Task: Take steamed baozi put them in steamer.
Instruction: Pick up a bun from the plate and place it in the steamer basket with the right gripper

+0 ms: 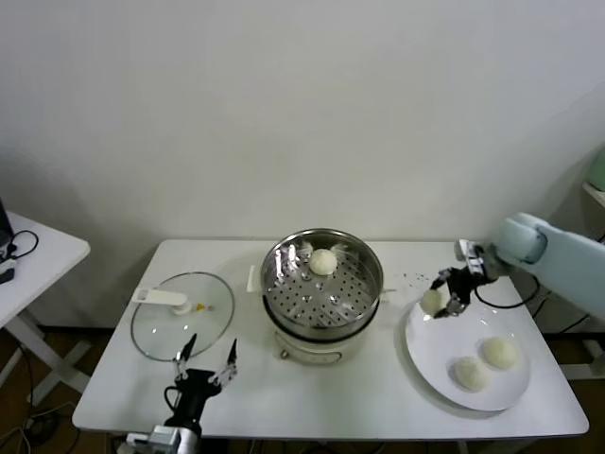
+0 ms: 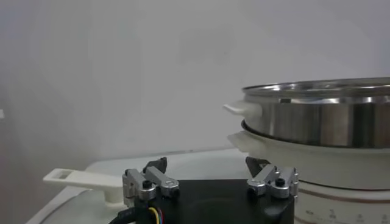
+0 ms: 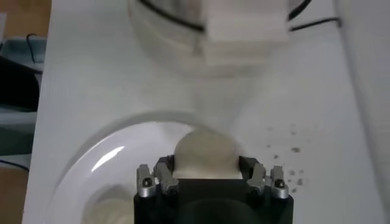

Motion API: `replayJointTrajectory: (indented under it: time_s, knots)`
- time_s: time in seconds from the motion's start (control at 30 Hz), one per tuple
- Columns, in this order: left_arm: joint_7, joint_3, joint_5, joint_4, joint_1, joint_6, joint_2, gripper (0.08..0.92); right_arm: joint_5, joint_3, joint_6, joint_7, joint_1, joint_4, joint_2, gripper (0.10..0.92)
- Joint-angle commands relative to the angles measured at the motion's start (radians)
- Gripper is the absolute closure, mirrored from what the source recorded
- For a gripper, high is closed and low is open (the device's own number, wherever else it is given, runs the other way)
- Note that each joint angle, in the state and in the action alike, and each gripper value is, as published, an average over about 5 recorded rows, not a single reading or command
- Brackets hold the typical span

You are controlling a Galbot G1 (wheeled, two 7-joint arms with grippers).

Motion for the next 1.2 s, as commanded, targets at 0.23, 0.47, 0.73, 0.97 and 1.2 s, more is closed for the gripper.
replayJointTrajectory:
  time_s: [0.23,0.47,0.73,0.97,1.2]
  knots:
    - [0.001,0.001,0.000,-0.015,-0.015,0.005,0.000,0.177,0.407,-0.311,-0.049,-0.003,0.456,-0.008,0.282,0.339]
    - [0.001,0.001,0.001,-0.028,-0.017,0.008,0.000,0.177,0.453,-0.292,-0.078,0.035,0.411,-0.010,0.427,0.341]
    - [0.002,0.002,0.003,-0.034,-0.016,0.010,0.003,0.177,0.428,-0.247,-0.103,0.089,0.287,-0.032,0.547,0.344]
    - [0.002,0.003,0.004,-0.030,-0.009,0.006,-0.003,0.177,0.394,-0.225,-0.110,0.115,0.191,-0.072,0.603,0.347]
    - [0.002,0.002,0.009,-0.025,-0.009,0.003,-0.006,0.177,0.376,-0.227,-0.106,0.115,0.142,-0.115,0.646,0.347]
